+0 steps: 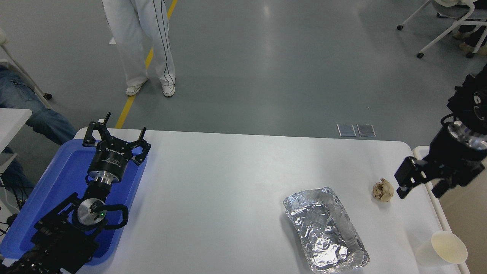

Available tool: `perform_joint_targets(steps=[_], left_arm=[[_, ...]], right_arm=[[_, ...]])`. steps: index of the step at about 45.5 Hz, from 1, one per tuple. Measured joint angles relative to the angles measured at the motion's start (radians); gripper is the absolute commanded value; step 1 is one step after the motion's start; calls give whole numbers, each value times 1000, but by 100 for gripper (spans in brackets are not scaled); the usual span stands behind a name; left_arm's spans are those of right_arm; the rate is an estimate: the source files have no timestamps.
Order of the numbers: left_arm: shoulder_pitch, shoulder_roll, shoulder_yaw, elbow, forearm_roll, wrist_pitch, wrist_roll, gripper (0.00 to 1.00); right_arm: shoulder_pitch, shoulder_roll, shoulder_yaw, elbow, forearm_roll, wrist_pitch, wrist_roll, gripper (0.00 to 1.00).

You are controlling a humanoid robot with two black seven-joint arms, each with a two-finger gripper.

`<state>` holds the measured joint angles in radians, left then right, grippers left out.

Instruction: Pick up paper cup place in dustbin

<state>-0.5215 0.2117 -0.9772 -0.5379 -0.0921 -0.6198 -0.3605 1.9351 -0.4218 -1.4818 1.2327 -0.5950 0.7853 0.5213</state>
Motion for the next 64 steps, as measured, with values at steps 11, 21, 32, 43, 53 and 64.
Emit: perform_joint_targets(steps=[11, 21, 32, 43, 53, 64], left_arm=[[0, 0, 0, 0, 0, 0, 0, 100], [0, 0, 0, 0, 0, 0, 0, 100], [0, 0, 0, 0, 0, 0, 0, 100], [0, 0, 0, 0, 0, 0, 0, 100], [0, 0, 0, 0, 0, 0, 0, 100], [0, 0, 0, 0, 0, 1, 0, 100]], right_arm=[[-84, -83, -1, -7, -10, -8, 0, 83], [-191, -120, -6, -18, -16, -108, 0, 83], [-312, -146, -3, -75, 9, -239, -1, 82], [-366, -184, -12, -109, 18, -338, 0, 83], [-411, -203, -15, -138, 14, -375, 0, 83], [-474, -207, -1, -173, 27, -393, 0, 83]])
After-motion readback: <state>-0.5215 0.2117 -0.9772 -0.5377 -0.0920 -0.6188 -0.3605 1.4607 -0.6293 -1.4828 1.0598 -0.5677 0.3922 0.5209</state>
